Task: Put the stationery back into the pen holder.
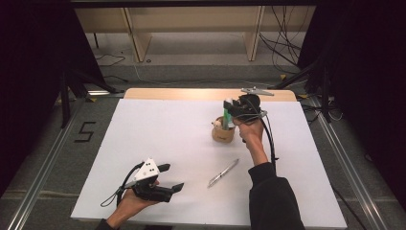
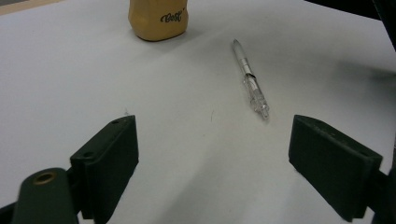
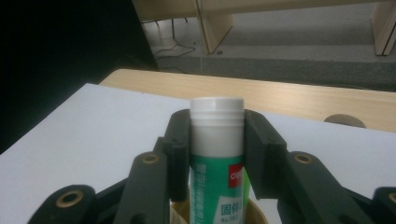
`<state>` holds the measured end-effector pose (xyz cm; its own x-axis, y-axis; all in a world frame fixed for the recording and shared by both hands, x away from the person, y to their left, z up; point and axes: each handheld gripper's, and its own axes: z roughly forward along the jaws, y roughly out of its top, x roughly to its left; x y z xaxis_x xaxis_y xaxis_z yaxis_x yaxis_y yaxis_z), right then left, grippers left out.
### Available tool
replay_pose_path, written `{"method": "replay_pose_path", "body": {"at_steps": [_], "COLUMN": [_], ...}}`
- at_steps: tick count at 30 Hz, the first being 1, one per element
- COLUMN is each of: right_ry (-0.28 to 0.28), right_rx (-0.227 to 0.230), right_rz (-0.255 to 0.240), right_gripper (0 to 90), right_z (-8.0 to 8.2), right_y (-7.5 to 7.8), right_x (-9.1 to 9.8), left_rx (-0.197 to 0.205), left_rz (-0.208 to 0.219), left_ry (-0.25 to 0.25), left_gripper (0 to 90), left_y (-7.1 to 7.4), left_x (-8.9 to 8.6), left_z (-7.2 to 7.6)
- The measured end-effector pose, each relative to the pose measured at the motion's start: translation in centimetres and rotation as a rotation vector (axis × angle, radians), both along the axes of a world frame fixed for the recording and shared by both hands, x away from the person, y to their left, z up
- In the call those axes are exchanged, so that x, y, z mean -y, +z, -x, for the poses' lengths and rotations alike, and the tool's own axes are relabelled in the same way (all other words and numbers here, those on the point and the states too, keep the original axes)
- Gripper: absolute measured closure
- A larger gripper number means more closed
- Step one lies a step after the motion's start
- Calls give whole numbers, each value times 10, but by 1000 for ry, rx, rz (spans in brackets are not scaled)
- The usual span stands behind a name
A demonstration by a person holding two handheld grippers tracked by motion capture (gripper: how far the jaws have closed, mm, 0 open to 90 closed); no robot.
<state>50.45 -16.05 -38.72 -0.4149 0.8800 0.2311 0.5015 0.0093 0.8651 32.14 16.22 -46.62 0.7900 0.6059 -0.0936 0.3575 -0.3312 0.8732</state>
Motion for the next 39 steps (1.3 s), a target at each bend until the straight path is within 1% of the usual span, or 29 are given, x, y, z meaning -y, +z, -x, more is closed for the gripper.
{"method": "replay_pose_path", "body": {"at_steps": [8, 11, 18, 20, 34, 39], "right_ry": [-12, -15, -14, -15, -23, -30], "right_rx": [-5, -8, -4, -6, 17, 25], "right_rz": [8, 3, 16, 28, 27, 37], "right_gripper": [655, 655, 654, 654, 654, 653], "right_z": [-4, -5, -5, -5, -4, -2], "right_y": [-5, -6, -10, -12, -16, -17], "right_x": [-3, -4, -6, -7, -11, -10], "left_rx": [3, 2, 0, -1, -1, -4], "left_rz": [-4, 0, -7, -7, -9, -8], "left_ry": [-3, -2, -4, -4, -8, -9], "left_gripper": [157, 157, 157, 157, 157, 157], "left_y": [0, 0, -1, -1, -1, -1], "left_x": [1, 1, 1, 1, 1, 2], "left_z": [0, 0, 0, 0, 1, 1]}}
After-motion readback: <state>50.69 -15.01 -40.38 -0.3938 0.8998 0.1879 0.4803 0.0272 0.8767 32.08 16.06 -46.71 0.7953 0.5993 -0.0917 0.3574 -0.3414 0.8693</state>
